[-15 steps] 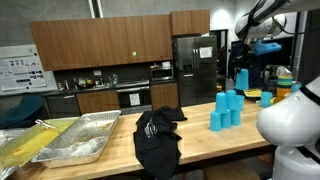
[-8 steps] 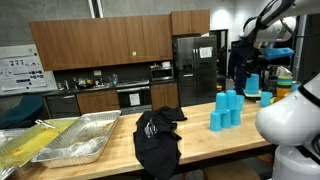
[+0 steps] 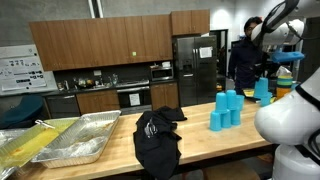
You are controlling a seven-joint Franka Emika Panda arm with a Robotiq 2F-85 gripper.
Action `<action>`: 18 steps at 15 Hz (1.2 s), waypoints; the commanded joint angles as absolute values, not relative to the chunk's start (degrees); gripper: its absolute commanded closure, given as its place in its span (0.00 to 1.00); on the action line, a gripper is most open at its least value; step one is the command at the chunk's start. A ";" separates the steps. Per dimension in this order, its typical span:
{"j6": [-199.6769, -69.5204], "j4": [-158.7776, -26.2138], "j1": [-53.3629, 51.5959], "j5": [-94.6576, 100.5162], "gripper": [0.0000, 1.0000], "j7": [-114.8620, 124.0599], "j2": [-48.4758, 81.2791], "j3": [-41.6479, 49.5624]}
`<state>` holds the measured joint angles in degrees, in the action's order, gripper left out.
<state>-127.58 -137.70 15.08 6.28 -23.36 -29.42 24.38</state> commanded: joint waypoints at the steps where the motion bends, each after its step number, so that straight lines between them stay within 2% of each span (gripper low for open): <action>1: -128.94 -137.03 16.48 8.13 0.64 -24.66 -27.96 24.69; 15: -135.33 -139.08 18.07 10.73 0.64 -26.23 -21.31 25.44; 16: -135.31 -139.09 18.07 10.72 0.39 -26.21 -21.30 25.43; 18: -135.30 -139.11 18.06 10.72 0.39 -26.21 -21.24 25.40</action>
